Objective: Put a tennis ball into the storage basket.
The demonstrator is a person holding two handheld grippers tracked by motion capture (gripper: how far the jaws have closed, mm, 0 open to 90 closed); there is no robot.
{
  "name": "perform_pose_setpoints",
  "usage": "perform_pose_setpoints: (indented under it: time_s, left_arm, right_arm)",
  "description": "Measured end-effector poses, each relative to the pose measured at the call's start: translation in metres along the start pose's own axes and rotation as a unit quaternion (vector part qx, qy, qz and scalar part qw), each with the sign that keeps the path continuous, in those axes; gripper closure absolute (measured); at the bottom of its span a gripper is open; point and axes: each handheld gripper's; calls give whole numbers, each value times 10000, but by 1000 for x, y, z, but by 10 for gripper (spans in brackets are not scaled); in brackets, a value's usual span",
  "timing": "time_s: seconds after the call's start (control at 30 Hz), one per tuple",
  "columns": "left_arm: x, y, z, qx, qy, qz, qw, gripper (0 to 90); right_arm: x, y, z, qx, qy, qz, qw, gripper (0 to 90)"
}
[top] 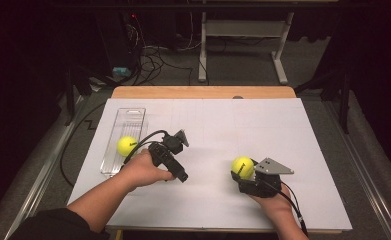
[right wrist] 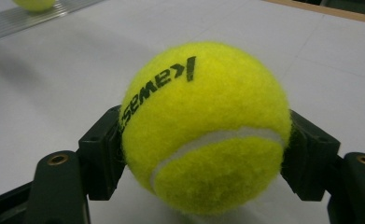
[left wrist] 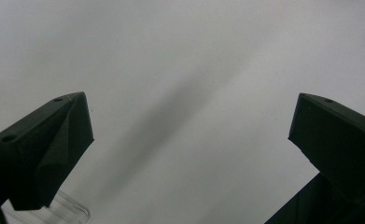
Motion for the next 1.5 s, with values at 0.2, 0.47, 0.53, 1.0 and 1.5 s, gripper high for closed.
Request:
perform_pose_setpoints:
  time_s: [0.2,0.47,0.53,1.0,1.5]
  left_arm:
    - [-4,0,-2,12,-17,-25,10000,4]
    - [-9,-2,-4,17,-25,-66,10000,4]
    - [-11,-2,-5,37,-38,-64,10000,4]
    - [-17,-4,-12,94,-64,-88,9999,4]
    - [-22,-24,-43,387,-11,-78,9992,4]
  right_arm:
    - [2,-1,12,-98,-169,-51,9998,272]
    - [5,-2,29,-168,-402,-108,9990,272]
    - [6,-2,35,-211,-451,-126,9987,272]
    - [14,-8,72,-496,-836,-178,9951,273]
    - [14,-14,81,-452,-973,-330,9937,273]
Point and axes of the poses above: each handheld gripper's, and its own axes: x roughly forward along the jaws, y roughly out of its underside, z roughly to its left, and after that the axes turned 13 degrees about y, right-handed
